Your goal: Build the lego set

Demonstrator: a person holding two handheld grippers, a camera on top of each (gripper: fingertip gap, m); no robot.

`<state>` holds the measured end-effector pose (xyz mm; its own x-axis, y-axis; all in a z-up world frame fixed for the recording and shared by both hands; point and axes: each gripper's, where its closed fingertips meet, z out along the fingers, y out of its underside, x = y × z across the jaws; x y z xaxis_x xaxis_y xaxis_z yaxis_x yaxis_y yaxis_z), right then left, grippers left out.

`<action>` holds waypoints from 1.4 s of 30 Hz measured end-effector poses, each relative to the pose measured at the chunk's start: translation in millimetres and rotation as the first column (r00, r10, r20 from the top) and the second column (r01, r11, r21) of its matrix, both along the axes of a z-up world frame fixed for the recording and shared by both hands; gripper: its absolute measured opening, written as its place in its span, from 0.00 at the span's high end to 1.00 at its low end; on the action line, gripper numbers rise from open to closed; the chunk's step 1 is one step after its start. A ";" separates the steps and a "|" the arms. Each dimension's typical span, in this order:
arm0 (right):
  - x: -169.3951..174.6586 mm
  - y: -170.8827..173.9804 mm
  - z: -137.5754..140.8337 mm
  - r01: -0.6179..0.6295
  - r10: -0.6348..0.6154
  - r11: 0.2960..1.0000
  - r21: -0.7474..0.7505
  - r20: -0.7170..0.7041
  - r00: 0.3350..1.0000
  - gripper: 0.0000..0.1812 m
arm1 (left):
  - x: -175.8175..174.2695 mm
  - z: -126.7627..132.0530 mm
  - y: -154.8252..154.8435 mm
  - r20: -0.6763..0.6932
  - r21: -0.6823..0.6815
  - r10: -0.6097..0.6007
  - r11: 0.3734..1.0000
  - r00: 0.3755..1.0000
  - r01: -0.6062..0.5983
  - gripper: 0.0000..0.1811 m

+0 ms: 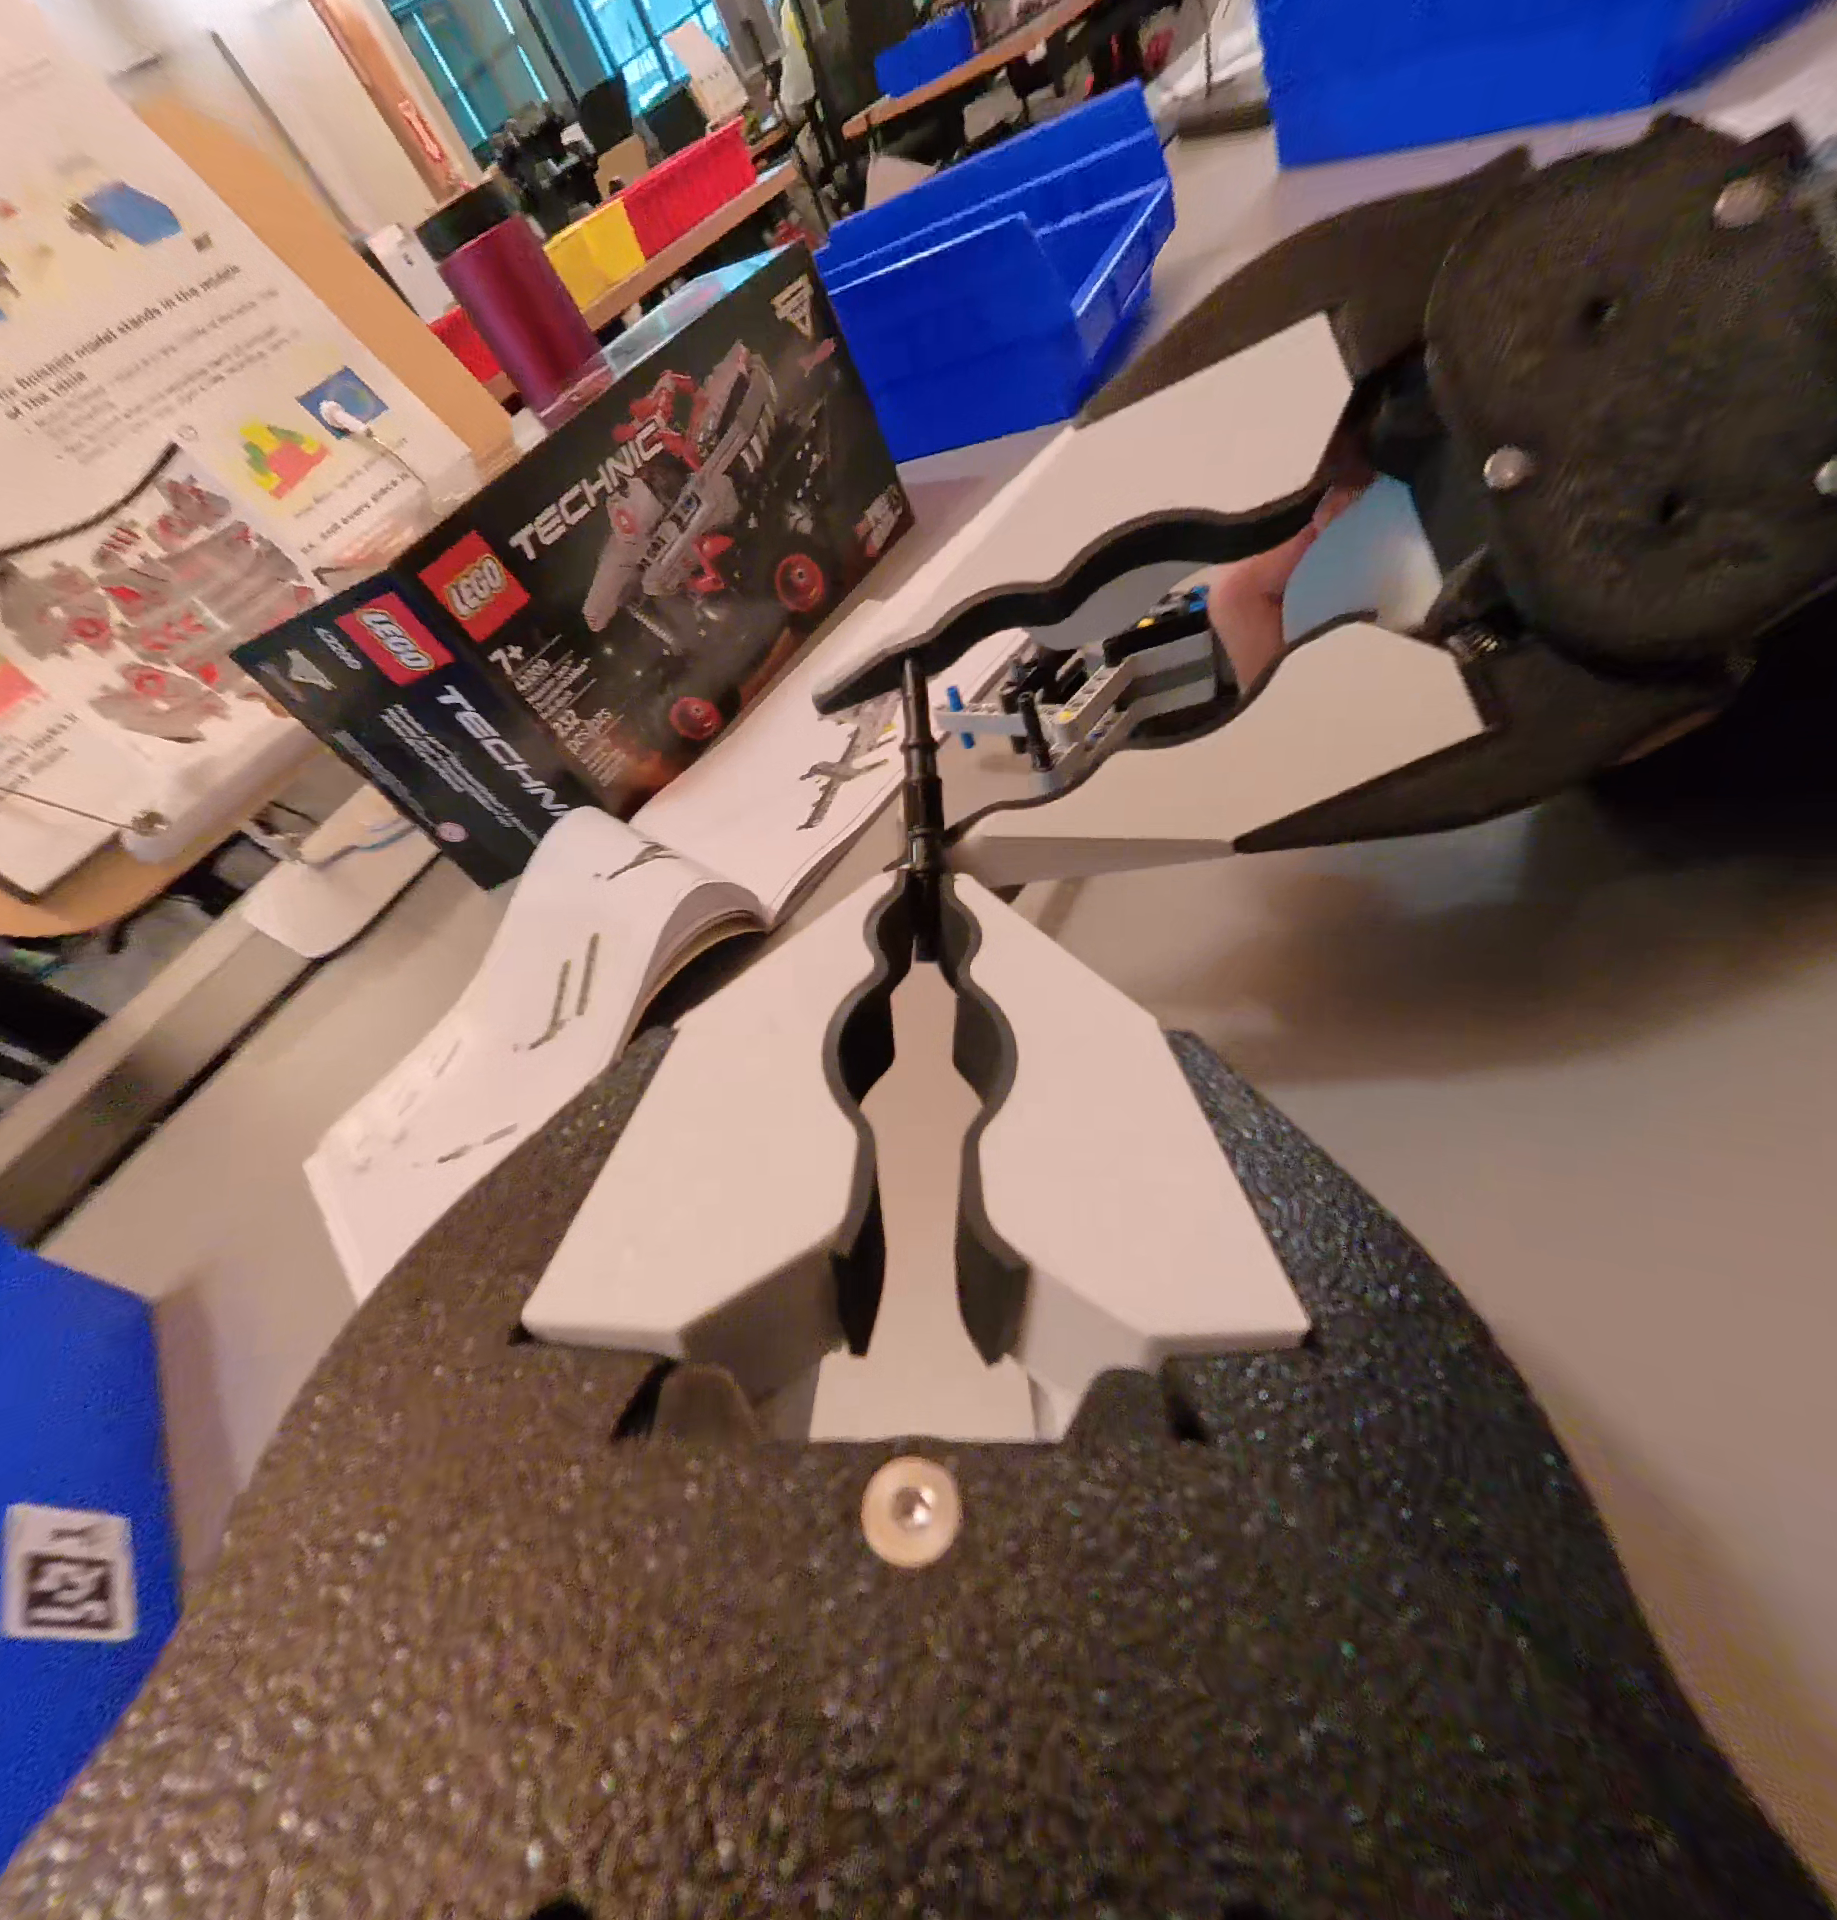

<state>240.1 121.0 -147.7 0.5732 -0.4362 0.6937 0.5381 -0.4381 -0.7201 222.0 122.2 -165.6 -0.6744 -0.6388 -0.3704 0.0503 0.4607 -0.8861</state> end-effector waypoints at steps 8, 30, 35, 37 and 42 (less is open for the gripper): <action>0.3 -3.7 1.3 -0.049 0.065 0.990 0.131 -0.124 0.990 0.82 | -1.7 6.1 -4.0 0.105 -0.009 -0.022 1.000 0.994 0.023 0.99; -9.3 4.4 -5.3 -0.044 0.061 0.990 0.132 -0.124 0.990 0.82 | -16.7 3.8 0.1 0.001 -0.042 -0.156 0.987 0.988 0.156 0.98; -9.8 8.5 -6.9 -0.065 0.081 0.989 0.130 -0.122 0.989 0.83 | -12.2 -0.6 5.5 -0.061 -0.065 -0.139 0.989 0.988 0.135 0.99; -11.6 9.6 -6.3 -0.077 0.094 0.987 0.143 -0.119 0.988 0.83 | -13.0 0.7 6.5 -0.125 -0.148 -0.162 0.979 0.979 0.143 0.99; -10.3 9.9 -11.8 -0.085 0.105 0.986 0.142 -0.141 0.984 0.83 | -16.9 -0.9 6.1 -0.292 -0.341 -0.261 0.927 0.920 0.155 0.99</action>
<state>229.8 130.9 -159.5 0.7083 -0.4584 0.5368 0.4561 -0.2833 -0.8436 205.1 128.3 -166.6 -0.8529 -0.5153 0.0840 -0.2015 0.1764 -0.9635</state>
